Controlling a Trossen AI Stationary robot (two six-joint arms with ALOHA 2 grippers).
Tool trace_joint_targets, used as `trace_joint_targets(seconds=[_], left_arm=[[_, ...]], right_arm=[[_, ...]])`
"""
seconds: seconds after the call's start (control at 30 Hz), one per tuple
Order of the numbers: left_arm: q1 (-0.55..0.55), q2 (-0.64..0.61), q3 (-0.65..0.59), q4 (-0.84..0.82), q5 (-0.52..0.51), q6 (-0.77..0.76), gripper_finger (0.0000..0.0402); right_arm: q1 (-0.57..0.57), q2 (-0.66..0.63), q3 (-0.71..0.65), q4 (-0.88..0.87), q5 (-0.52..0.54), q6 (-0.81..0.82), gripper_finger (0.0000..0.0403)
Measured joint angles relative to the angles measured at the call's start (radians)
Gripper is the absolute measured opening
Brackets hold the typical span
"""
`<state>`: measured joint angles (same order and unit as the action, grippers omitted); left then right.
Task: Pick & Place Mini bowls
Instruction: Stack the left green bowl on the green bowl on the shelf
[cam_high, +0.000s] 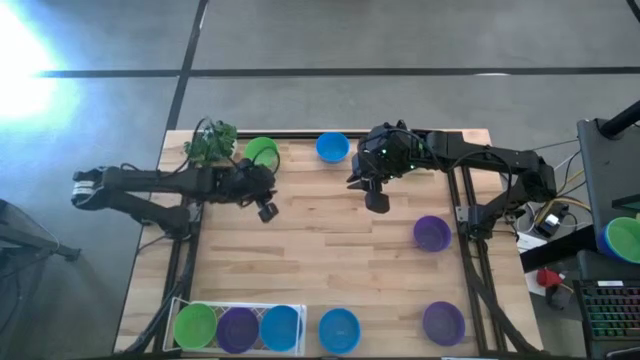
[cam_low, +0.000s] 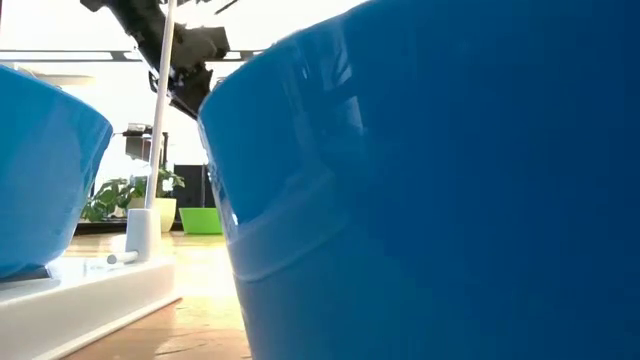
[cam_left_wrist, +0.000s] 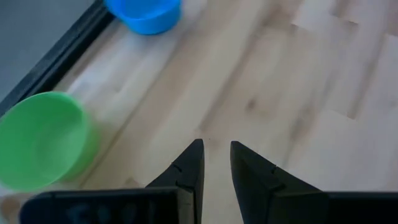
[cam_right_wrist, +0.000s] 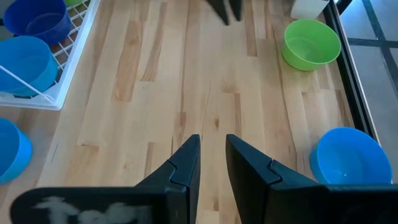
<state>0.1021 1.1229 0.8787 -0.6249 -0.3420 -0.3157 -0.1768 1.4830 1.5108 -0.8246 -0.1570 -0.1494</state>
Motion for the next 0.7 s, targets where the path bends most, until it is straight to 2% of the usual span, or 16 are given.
trace_joint_targets(seconds=[0.2,0.33,0.47,0.7], left_arm=[[0.176,0.001,0.0,-0.001,0.018,0.026,0.0071],[0.314,0.025,0.0,0.0,0.096,0.026,0.0071],[0.429,0.079,0.0,0.007,0.13,0.027,0.0071],[0.503,0.19,0.0,0.07,0.143,0.077,0.0071]], right_arm=[[0.0,0.0,0.0,0.0,0.0,0.0,0.0075],[0.0,0.0,0.0,0.0,0.0,0.0,0.0075],[0.0,0.0,0.0,0.0,0.0,0.0,0.0075],[0.0,0.0,0.0,0.0,0.0,-0.015,0.0075]])
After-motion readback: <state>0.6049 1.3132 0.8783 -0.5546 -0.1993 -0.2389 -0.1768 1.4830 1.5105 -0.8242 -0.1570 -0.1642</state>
